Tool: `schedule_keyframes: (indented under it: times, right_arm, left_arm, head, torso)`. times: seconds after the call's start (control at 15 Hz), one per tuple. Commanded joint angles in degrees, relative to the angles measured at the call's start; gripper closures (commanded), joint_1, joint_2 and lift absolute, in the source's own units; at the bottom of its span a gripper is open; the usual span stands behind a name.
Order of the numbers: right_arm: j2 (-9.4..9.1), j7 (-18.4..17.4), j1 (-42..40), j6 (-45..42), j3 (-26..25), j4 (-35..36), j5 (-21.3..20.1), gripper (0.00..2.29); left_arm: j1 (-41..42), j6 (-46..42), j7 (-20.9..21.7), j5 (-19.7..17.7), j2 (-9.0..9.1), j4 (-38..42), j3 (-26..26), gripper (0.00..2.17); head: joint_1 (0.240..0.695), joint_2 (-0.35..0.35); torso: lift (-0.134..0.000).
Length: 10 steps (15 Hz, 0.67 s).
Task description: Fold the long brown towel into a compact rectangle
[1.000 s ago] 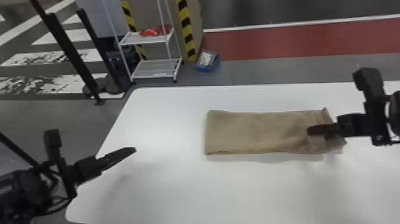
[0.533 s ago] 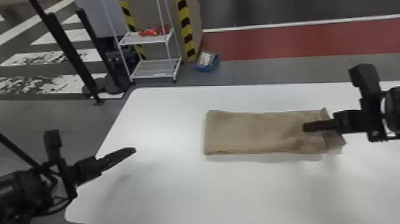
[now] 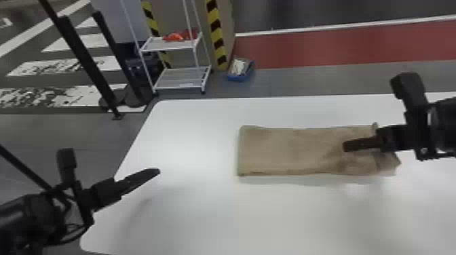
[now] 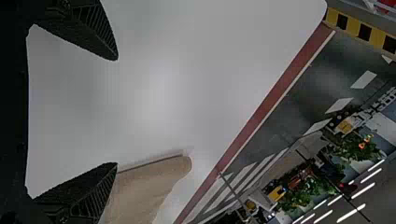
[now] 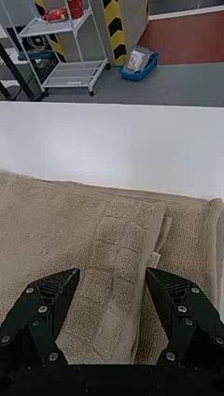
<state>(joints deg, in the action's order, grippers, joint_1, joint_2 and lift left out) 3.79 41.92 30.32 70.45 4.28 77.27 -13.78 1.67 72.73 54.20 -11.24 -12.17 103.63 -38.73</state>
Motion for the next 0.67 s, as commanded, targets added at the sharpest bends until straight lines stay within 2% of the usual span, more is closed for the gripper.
schedule_keyframes:
  times: [0.0, 0.47, 0.6]
  right_arm:
    - [0.17, 0.3, 0.0, 0.2, -0.9, 0.2, 0.0, 0.43]
    - [0.26, 1.0, -0.4, 1.4, -0.3, 0.6, -0.4, 0.43]
    - [0.08, 1.0, -0.3, 0.7, 0.1, 0.0, -0.7, 0.5]
  left_arm:
    - [0.1, 0.0, 0.0, 0.0, -0.05, 0.0, 0.0, 0.08]
    - [0.0, 0.0, 0.1, 0.0, -0.05, 0.2, 0.1, 0.08]
    - [0.2, 0.0, 0.2, 0.0, 0.04, 0.6, 0.1, 0.08]
  head:
    - [0.695, 0.247]
    - [0.695, 0.241]
    - [0.695, 0.243]
  torso:
    - [-0.124]
    - [-0.124]
    - [-0.124]
